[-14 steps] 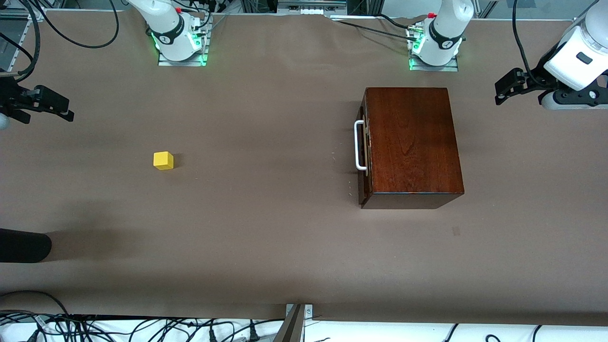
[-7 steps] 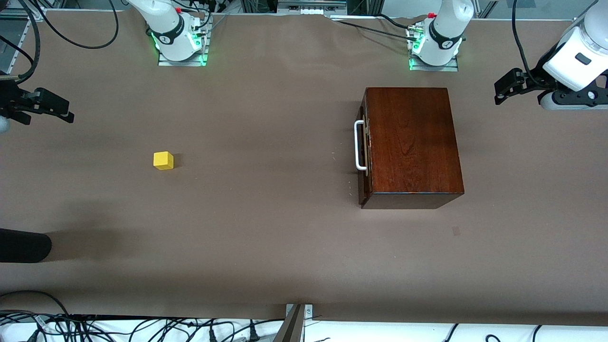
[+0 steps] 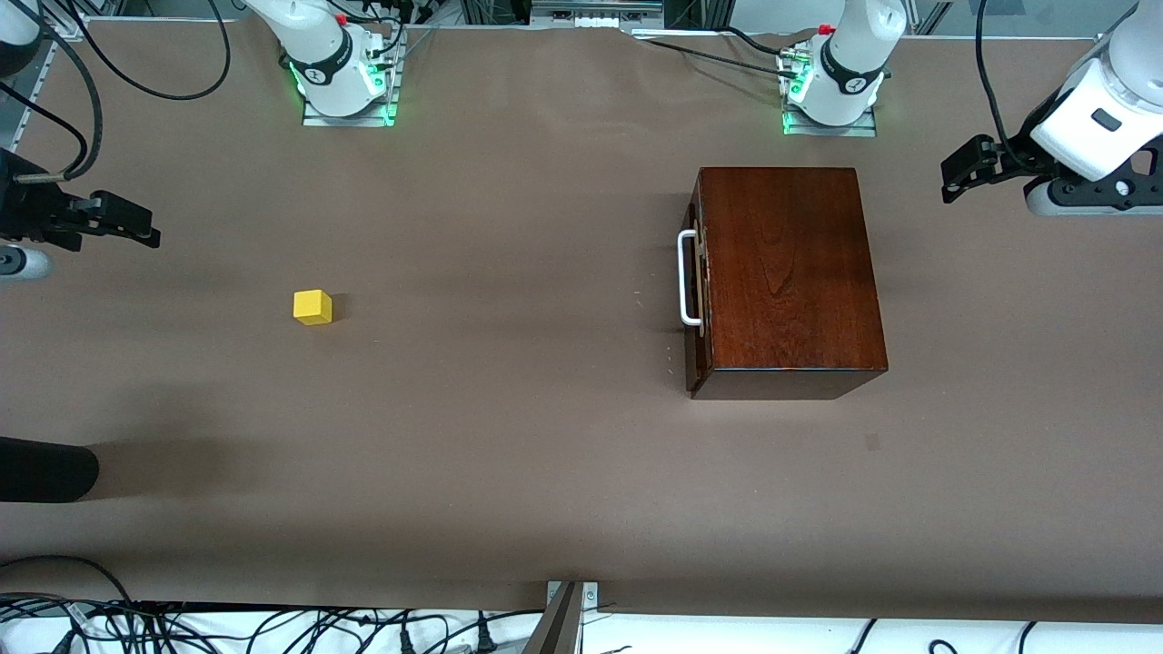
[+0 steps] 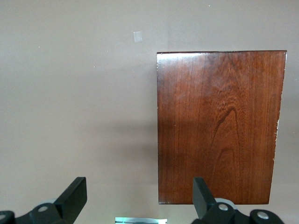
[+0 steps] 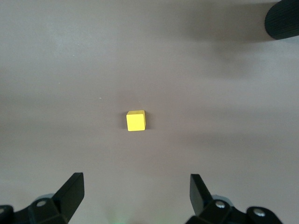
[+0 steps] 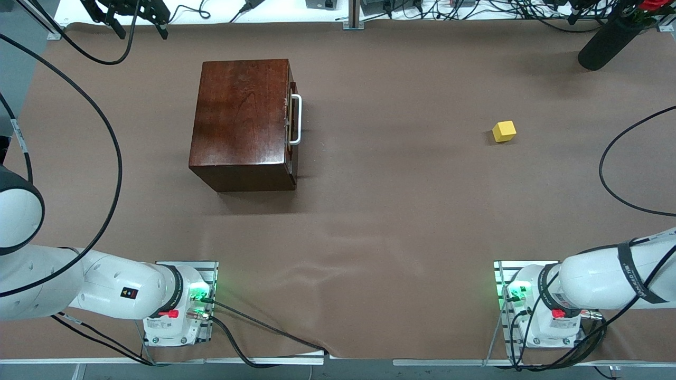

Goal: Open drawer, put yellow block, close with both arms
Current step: 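Reach the right gripper to the yellow cube while the left gripper approaches the box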

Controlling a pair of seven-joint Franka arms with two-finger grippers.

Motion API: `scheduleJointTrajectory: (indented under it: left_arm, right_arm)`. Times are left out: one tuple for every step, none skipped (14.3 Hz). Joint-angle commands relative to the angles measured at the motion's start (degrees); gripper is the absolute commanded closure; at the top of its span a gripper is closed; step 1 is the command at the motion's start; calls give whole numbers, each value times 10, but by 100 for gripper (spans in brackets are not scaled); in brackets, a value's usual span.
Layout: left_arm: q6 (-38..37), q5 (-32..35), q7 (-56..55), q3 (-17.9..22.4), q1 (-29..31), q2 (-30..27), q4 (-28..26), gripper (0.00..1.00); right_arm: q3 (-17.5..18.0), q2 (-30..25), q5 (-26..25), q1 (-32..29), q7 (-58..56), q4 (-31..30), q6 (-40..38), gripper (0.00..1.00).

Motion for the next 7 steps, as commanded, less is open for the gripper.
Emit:
scheduleJointTrajectory:
  left_arm:
    - [-9,12,-3,-82,73,3,12,0]
    - [-9,12,-9,-87,76,1,12,0]
    - [-9,12,-10,-87,77,0,12,0]
    - [-9,12,-10,-87,78,0,11,0]
    - [-9,12,-11,-88,79,0,11,0]
    - [-9,12,-11,-89,78,-3,11,0]
    - [-8,12,-11,-89,79,-7,10,0]
  right_arm:
    - [4,9,1,0,11,-1,-6,0]
    - [4,15,2,0,13,-1,-6,0]
    - [5,27,2,0,14,-3,-6,0]
    - [5,39,2,0,13,-3,-7,0]
    - [5,41,2,1,14,-4,-10,0]
    - [5,44,2,1,14,-4,-12,0]
    - [5,49,2,1,14,-4,-11,0]
